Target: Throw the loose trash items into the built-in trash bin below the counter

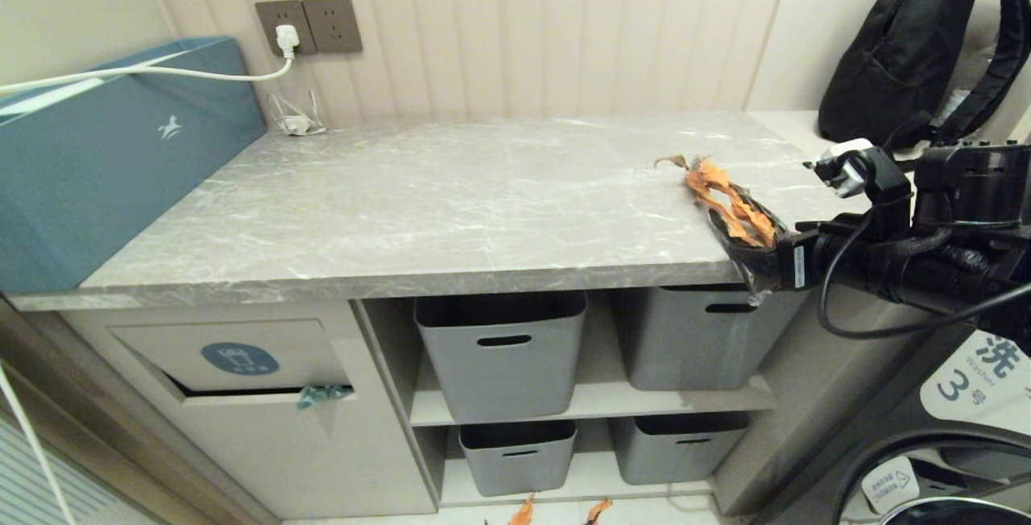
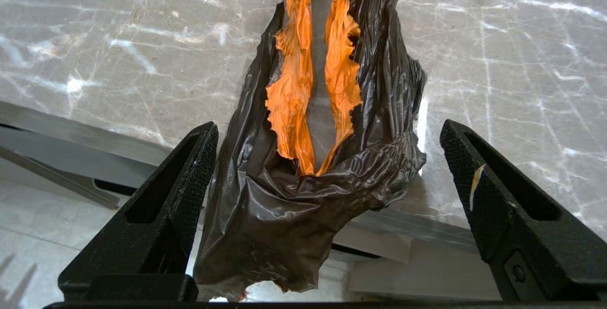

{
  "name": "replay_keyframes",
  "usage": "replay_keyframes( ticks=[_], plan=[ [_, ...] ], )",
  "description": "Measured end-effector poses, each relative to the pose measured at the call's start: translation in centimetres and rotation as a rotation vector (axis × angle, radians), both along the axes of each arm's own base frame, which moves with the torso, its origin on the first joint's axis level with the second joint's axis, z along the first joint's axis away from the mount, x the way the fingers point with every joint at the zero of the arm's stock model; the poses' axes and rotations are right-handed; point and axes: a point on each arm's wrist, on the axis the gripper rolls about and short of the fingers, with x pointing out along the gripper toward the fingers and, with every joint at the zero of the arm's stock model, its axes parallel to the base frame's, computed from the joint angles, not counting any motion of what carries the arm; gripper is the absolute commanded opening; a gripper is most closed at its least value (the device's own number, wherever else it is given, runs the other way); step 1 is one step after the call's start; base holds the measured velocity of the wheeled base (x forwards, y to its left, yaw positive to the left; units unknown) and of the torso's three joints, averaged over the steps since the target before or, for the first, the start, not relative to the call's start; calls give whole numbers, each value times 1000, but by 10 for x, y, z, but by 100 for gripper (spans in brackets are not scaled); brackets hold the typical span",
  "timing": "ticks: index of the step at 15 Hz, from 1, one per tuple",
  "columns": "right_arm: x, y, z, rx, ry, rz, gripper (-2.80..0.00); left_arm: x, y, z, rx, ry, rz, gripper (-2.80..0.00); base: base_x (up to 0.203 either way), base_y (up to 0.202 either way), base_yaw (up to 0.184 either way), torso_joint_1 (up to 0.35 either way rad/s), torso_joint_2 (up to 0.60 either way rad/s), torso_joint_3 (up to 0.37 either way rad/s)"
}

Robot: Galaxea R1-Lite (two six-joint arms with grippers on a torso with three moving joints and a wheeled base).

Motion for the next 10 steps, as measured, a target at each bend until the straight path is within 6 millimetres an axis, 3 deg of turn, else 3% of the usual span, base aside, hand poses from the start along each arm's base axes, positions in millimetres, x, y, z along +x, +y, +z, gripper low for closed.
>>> replay_keyframes(
  ticks=[3, 4, 10],
  plan=[
    [3, 1, -6, -3, 16, 4, 0, 0, 0, 0, 0, 0, 1, -280, 0, 0, 0, 0, 0, 0],
    [5, 2, -7, -4, 17, 6, -280, 0, 0, 0, 0, 1, 0, -280, 0, 0, 0, 0, 0, 0],
    [10, 3, -8, -5, 3, 7, -280, 0, 0, 0, 3, 1, -2, -280, 0, 0, 0, 0, 0, 0]
  ],
)
